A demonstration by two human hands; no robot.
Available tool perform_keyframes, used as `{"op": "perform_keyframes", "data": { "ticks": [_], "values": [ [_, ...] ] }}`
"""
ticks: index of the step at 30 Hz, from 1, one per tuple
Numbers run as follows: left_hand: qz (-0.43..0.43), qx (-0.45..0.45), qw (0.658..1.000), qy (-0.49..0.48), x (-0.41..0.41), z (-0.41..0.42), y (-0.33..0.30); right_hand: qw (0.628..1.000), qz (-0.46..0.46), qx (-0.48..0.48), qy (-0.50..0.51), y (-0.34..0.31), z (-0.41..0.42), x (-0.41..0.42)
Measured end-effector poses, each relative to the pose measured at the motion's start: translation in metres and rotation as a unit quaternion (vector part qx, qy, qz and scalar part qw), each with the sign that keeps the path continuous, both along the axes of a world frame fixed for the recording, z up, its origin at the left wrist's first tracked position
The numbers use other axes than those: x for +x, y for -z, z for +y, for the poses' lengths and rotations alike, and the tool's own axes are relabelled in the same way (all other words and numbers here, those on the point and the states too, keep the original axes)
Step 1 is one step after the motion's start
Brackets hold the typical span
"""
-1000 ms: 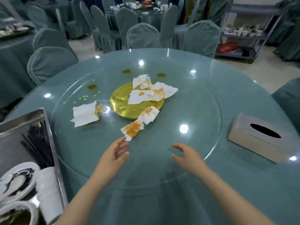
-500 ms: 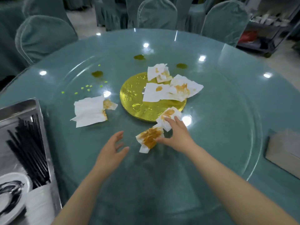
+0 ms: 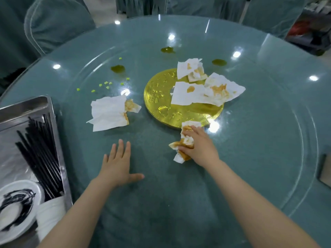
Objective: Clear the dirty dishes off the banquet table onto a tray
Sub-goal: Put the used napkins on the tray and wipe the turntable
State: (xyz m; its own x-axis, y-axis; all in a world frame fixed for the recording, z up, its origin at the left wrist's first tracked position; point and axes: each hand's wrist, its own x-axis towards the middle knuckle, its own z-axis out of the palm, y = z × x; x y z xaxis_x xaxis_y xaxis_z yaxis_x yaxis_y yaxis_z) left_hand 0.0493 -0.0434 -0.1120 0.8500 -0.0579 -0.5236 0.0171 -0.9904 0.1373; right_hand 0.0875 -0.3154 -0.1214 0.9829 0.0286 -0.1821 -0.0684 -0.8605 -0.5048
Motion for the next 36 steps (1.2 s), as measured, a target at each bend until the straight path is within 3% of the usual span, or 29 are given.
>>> {"op": "perform_keyframes", "data": {
  "ticks": [3, 9, 18, 29, 36],
  "values": [
    [0.014, 0.039, 0.999, 0.018, 0.002, -0.003, -0.007, 0.999, -0.018, 0.018, 0.027, -0.007, -0.007, -0.007],
    [-0.001, 0.084, 0.996, 0.031, -0.004, -0.018, -0.014, 0.993, -0.014, -0.109, 0.052, -0.016, -0.027, -0.03],
    [0.009, 0.137, 0.99, 0.032, -0.014, -0.052, -0.022, 0.984, -0.01, -0.147, 0.103, -0.012, -0.045, -0.055],
    [-0.031, 0.147, 0.985, 0.084, -0.036, -0.091, -0.033, 0.979, -0.015, -0.158, 0.124, -0.017, -0.067, -0.065],
    [-0.048, 0.1, 0.982, 0.152, -0.055, -0.129, -0.032, 0.974, -0.011, -0.173, 0.148, -0.014, -0.082, -0.1]
  ]
}}
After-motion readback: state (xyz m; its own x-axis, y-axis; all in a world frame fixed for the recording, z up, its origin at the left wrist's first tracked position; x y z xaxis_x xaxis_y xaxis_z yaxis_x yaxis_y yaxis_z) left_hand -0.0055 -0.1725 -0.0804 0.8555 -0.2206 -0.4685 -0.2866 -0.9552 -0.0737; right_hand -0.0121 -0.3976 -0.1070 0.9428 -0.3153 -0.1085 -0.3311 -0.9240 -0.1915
